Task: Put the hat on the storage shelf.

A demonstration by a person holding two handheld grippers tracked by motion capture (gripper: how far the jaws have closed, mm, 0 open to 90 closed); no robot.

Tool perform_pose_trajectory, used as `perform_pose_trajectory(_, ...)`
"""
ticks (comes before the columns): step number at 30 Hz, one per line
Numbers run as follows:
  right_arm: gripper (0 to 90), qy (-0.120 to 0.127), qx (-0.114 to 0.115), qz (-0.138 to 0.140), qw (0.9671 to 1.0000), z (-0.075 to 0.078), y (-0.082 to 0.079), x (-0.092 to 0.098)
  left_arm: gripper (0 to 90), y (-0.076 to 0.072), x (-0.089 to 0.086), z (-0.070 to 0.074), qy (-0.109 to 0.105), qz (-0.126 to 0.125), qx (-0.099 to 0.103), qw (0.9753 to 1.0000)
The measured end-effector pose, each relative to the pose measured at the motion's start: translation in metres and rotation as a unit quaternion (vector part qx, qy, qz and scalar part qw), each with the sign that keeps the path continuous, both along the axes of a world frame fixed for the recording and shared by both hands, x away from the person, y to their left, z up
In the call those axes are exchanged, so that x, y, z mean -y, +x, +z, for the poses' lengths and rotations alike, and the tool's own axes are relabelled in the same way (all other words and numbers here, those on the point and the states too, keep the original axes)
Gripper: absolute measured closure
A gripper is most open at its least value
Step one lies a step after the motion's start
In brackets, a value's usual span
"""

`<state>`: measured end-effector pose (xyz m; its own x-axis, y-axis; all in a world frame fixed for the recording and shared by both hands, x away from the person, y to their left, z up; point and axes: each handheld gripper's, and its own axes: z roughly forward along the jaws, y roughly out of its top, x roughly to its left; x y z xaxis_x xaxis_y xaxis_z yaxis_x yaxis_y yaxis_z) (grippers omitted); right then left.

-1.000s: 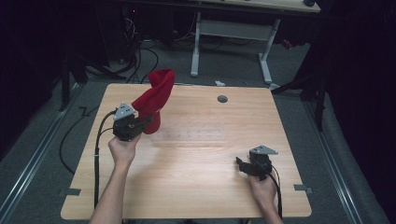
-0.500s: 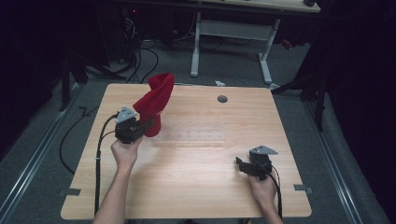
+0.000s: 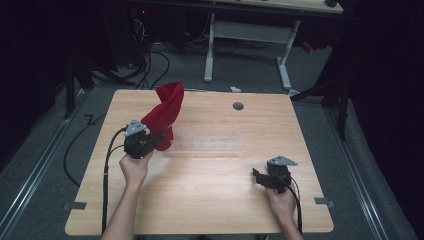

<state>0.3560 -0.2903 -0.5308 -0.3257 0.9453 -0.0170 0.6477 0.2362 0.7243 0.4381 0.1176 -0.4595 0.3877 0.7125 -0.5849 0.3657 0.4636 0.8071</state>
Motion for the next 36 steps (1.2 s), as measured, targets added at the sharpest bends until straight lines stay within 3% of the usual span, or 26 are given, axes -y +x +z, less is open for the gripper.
perform_pose_trajectory(9, 34.7, 0.000, 0.000, 0.000, 1.0000, 0.000, 0.000, 0.000, 74.5, -0.006, 0.000, -0.002, 0.008, -0.004, -0.014, 0.9999)
perform_pose_trajectory(19, 34.7, 0.000, 0.000, 0.001, 1.0000, 0.000, 0.000, 0.000, 47.7, -0.011, 0.001, -0.001, 0.019, 0.006, -0.020, 0.9996)
perform_pose_trajectory(27, 34.7, 0.000, 0.000, 0.000, 1.0000, 0.000, 0.000, 0.000, 43.2, -0.019, -0.006, -0.001, 0.017, 0.015, -0.021, 0.9995)
perform_pose_trajectory(34, 34.7, 0.000, 0.000, 0.001, 1.0000, 0.000, 0.000, 0.000, 41.0, -0.029, -0.005, 0.000, 0.048, 0.012, -0.016, 0.9986)
perform_pose_trajectory(36, 34.7, 0.000, 0.000, 0.001, 1.0000, 0.000, 0.000, 0.000, 40.6, -0.032, -0.005, 0.000, 0.048, 0.015, -0.012, 0.9987)
